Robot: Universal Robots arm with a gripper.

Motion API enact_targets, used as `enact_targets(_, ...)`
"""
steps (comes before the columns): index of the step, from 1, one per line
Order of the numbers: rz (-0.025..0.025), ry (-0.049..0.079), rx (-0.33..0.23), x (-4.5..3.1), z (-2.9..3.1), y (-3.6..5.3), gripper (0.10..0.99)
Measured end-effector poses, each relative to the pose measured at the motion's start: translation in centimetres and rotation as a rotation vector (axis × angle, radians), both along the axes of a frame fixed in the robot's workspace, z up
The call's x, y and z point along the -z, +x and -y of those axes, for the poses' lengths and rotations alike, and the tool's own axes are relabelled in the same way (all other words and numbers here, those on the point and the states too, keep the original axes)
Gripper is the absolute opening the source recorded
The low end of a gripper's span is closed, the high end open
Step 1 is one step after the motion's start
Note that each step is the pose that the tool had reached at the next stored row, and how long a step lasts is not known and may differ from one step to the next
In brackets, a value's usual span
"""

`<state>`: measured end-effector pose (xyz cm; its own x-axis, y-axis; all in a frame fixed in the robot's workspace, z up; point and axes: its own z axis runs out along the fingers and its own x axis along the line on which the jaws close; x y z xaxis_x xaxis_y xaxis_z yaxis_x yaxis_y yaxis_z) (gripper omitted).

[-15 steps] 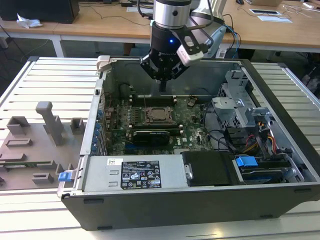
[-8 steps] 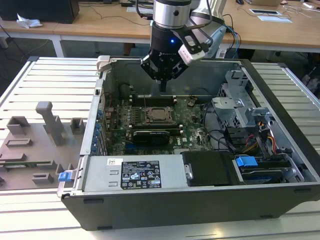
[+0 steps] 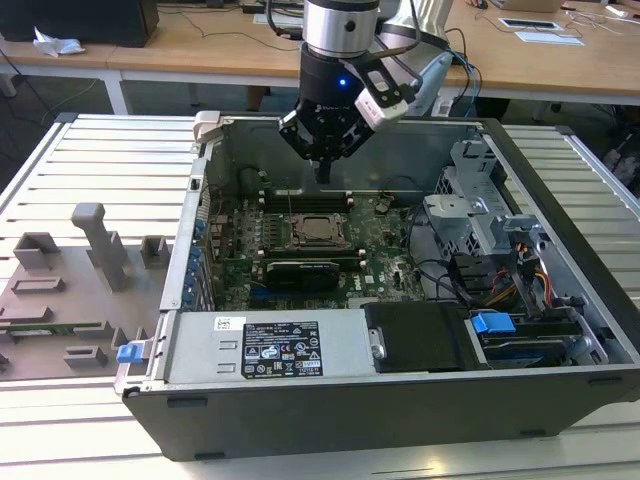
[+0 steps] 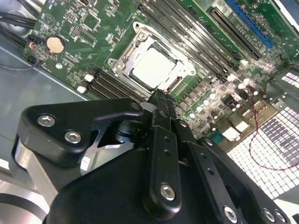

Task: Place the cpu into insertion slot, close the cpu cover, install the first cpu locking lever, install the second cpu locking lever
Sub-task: 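Install the first cpu locking lever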

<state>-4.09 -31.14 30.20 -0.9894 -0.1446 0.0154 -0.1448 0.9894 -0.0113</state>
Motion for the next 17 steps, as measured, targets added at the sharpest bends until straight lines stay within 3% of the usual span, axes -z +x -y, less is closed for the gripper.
enact_targets(6, 0.0004, 0.0, 0.001, 0.0, 0.0, -1.43, 0.106)
enact_targets(13, 0.0015, 0.0, 0.001, 0.0, 0.0, -4.21, 0.106)
enact_targets(17, 0.0017, 0.0, 0.002, 0.04, 0.0, -5.06, 0.106)
